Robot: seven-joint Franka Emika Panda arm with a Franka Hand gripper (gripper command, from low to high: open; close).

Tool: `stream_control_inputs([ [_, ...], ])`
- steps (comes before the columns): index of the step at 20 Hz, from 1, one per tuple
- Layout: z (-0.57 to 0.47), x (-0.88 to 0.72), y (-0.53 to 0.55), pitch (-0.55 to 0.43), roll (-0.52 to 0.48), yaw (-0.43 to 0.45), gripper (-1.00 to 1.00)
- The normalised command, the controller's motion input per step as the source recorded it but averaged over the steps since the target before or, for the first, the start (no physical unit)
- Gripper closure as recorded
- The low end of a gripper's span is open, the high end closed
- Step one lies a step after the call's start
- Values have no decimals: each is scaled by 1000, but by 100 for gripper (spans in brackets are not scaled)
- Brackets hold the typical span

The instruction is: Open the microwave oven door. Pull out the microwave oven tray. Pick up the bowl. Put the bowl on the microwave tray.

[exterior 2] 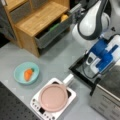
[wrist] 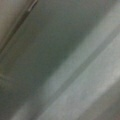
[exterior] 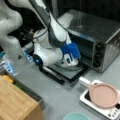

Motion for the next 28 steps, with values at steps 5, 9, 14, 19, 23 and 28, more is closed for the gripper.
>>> stream_control_inputs([
  [5, -259, -62, 69, -100, 110, -191, 100],
  [9, -258, -86, -53, -83, 33, -177, 100],
  [14, -238, -132, -203, -62, -71, -153, 100],
  [19, -196, -198, -285, -42, -33, -108, 100],
  [23, -158, -222, -552, -21, -43, -36, 100],
  [28, -161, -194, -759, -13, -35, 48, 100],
])
